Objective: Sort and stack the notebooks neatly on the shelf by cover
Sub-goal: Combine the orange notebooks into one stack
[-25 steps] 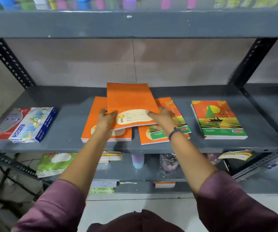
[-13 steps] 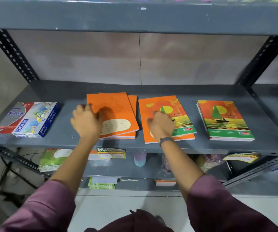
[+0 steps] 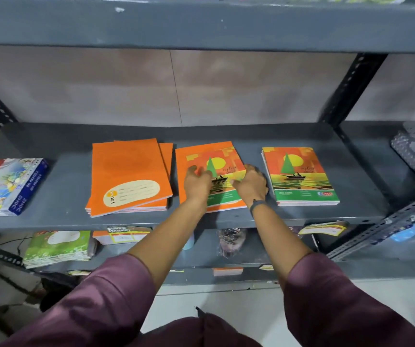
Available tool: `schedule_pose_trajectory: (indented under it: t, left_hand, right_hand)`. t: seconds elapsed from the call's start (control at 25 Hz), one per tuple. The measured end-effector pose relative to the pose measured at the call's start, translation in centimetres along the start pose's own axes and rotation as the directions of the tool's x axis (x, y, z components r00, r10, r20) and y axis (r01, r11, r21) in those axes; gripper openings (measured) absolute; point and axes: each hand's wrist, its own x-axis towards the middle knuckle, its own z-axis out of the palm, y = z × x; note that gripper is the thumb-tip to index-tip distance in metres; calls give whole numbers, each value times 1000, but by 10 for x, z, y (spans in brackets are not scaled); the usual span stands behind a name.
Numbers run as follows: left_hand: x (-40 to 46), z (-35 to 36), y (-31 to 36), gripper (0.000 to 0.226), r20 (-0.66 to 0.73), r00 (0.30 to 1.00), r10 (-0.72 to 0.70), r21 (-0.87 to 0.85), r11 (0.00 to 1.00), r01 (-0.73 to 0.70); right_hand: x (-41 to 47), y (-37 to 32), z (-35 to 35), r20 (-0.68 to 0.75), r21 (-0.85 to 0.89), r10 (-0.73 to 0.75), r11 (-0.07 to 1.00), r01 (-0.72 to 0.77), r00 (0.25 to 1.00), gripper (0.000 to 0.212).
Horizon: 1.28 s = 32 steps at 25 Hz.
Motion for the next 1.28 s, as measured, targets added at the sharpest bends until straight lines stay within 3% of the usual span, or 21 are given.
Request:
schedule_pose_trajectory:
  t: [0.12,0.24,0.28,0.44,0.64,0.72,0.76,0.8,0.88,0.92,1.0,1.12,1.2,1.28]
  left_hand:
    - [7,-2,16,42,23,966,-259,-396,884,247]
    - [-9,16,37,11,142,953,-266,-512,805,301]
    - [-16,29,44,12,167,953,-252,-508,807,303]
    - [-34,92,53,24,299,934,-196,-409,858,311]
    - [-44,132,34,18,377,910,-171,-295,909,293]
    - [-42,129,31,14,342,936,-79,-240,956,169]
    - [-37,121,28,13,279,960,11,-156,987,34]
    - [-30,108,24,19,195,974,114,-9,993,-115]
    - [-12,72,10,38,2,955,298,394,877,-275]
    - [-4,52,3,44,-91,942,322,562,798,-218]
    - [3,17,-8,52,-216,953,211,695,719,-1]
    - [2,-5,-19,57,-177,984,26,753,647,119]
    - [6,-7,-20,58,-152,988,11,703,704,101]
    - [11,-10,-16,53,-181,983,33,525,848,69]
  right_hand:
    - [8,2,-8,-79,2,-59,998,59,995,57]
    - [19,12,-35,-229,18,-62,998,68,971,55]
    - [22,20,-47,-279,37,-50,997,62,959,53]
    - [32,71,-93,-429,67,45,998,-18,902,45]
    - [26,122,-106,-371,30,169,985,-170,913,34]
    - [27,122,-105,-388,-12,142,987,-159,910,35]
    - [27,116,-104,-400,-40,101,991,-127,911,38]
    - [26,106,-101,-403,-71,31,995,-65,914,43]
    - [22,77,-90,-350,-98,-154,987,128,924,46]
    - [17,61,-81,-276,-71,-232,973,221,933,45]
    - [4,34,-57,-43,33,-308,950,309,951,46]
    - [-9,16,-22,234,78,-217,976,205,948,59]
    - [-7,17,-10,223,109,-132,988,110,966,62]
    - [-1,19,-6,169,258,-63,966,18,984,49]
